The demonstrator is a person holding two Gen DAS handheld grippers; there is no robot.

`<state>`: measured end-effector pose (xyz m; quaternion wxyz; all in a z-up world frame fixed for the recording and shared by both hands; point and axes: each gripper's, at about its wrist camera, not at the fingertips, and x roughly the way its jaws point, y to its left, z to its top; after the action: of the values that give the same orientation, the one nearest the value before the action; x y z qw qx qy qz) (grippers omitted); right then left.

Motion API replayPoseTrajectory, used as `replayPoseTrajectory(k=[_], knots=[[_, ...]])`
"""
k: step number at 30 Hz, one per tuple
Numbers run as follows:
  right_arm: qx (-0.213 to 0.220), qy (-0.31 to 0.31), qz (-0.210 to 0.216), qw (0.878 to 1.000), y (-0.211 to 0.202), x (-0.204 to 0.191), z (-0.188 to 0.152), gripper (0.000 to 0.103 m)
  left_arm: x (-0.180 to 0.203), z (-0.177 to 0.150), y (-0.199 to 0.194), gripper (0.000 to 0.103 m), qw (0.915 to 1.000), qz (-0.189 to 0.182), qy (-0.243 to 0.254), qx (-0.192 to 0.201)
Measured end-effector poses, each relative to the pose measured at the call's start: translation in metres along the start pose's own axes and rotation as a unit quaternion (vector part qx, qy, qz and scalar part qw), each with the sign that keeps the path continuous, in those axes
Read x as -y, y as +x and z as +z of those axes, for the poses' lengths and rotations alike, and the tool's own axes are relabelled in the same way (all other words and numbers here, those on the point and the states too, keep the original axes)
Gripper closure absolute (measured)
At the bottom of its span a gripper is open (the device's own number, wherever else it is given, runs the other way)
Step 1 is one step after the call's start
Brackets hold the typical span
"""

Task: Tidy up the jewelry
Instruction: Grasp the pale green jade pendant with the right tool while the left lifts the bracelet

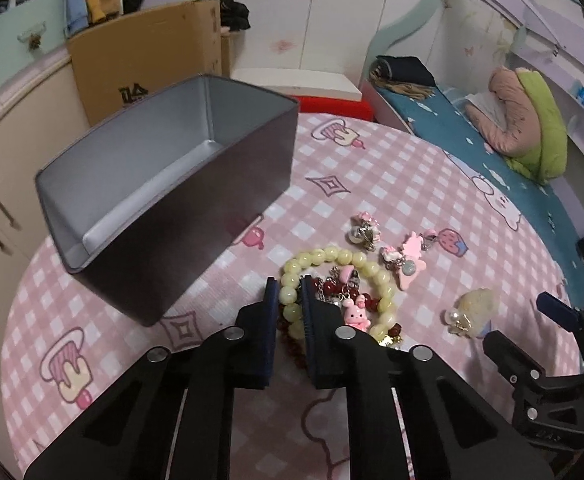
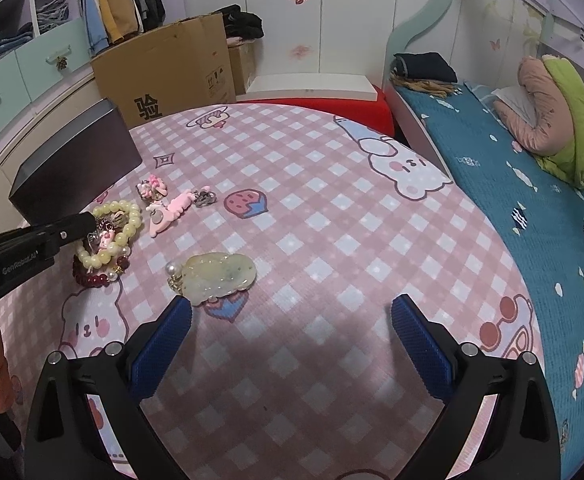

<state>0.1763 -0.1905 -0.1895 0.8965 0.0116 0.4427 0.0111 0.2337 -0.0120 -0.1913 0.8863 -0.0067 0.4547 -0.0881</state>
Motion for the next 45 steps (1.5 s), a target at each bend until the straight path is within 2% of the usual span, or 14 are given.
replayPoseTrajectory(k=[7,14,19,21,24,27,29,34,40,45], knots=[[-0.004,-0.013,0.007,1.0,0.007,-0.011,0.004,0.006,-0.005,0.002,-0.029,0.093,0.9989,-0.032,-0.016,0.032],[-0.003,-0.029,0.019,0.999,0.012,-0.021,0.009,0.007,-0.011,-0.005,-0.058,0.093,0.9971,-0.058,-0.019,0.046],[-0.009,-0.042,0.01,0.999,0.017,-0.027,0.012,0.012,-0.014,-0.007,-0.072,0.093,0.996,-0.07,-0.021,0.051],[-0.006,-0.047,0.011,0.999,0.015,-0.029,0.013,0.023,-0.015,-0.009,-0.075,0.093,0.9958,-0.072,-0.022,0.052],[-0.014,-0.055,0.02,0.998,0.011,-0.031,0.013,0.027,-0.017,-0.011,-0.081,0.093,0.996,-0.07,-0.019,0.052],[-0.008,-0.037,0.045,0.998,0.003,-0.019,0.013,0.025,-0.021,-0.015,-0.084,0.093,0.9959,-0.071,-0.022,0.052],[-0.003,-0.041,0.04,0.998,-0.001,-0.015,0.014,0.025,-0.023,-0.017,-0.086,0.093,0.9958,-0.072,-0.024,0.052],[-0.017,-0.091,0.032,0.995,0.009,-0.019,0.012,0.025,-0.019,-0.019,-0.089,0.093,0.9953,-0.08,-0.02,0.05],[-0.01,-0.11,0.058,0.992,0.019,-0.014,0.02,0.027,-0.015,-0.02,-0.093,0.093,0.9953,-0.081,-0.016,0.05],[-0.009,-0.123,0.07,0.99,0.019,-0.018,0.024,0.054,-0.014,-0.021,-0.094,0.093,0.9946,-0.09,-0.024,0.046]])
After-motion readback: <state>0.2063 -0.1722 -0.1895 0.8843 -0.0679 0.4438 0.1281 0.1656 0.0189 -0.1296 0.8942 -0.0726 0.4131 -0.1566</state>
